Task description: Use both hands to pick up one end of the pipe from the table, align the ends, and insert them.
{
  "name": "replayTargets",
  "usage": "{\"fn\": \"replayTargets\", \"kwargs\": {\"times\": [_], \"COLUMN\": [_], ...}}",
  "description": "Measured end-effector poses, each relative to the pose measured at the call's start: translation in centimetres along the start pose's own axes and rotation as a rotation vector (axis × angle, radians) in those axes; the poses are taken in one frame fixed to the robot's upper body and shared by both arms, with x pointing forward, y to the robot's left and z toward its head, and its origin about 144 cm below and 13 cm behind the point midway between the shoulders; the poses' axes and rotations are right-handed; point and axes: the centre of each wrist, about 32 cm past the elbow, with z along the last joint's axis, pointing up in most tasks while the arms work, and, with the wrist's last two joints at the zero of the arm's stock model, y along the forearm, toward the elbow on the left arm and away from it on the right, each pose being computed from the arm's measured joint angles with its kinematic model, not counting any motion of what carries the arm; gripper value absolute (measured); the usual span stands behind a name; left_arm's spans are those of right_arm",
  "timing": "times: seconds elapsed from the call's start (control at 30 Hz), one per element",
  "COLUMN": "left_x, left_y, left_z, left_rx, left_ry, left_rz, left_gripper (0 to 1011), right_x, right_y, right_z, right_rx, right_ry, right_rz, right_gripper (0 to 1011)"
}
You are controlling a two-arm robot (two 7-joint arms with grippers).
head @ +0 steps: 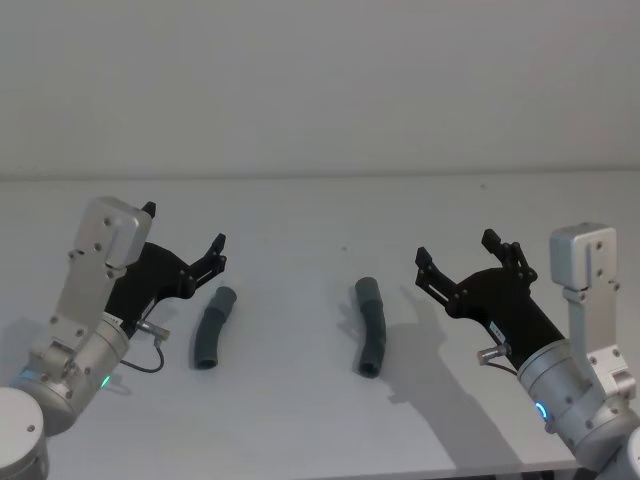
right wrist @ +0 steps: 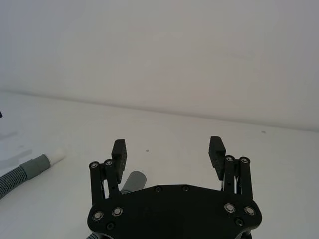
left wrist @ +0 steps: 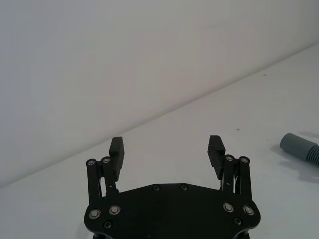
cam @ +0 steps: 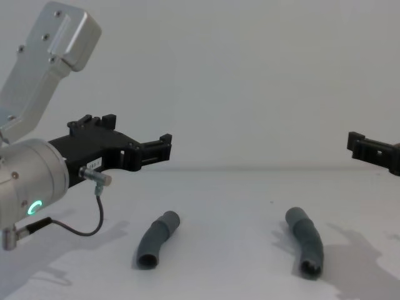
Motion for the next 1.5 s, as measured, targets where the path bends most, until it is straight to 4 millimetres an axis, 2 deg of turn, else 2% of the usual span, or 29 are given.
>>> {"fn": "replayTargets", "kwargs": {"times": [1.5], "left_x": [0.0], "left_y": [-0.07], "left_z": [-0.04], "left_rx": [0.001], "left_ry": [0.0], "left_rz": [-0.002], "left_gripper": [1001], "right_x": [0.0], "right_y": [0.0], "right_z": [0.0], "right_rx": [0.0], "right_ry": [0.0], "right_rz": [0.0], "right_gripper": [1004]}}
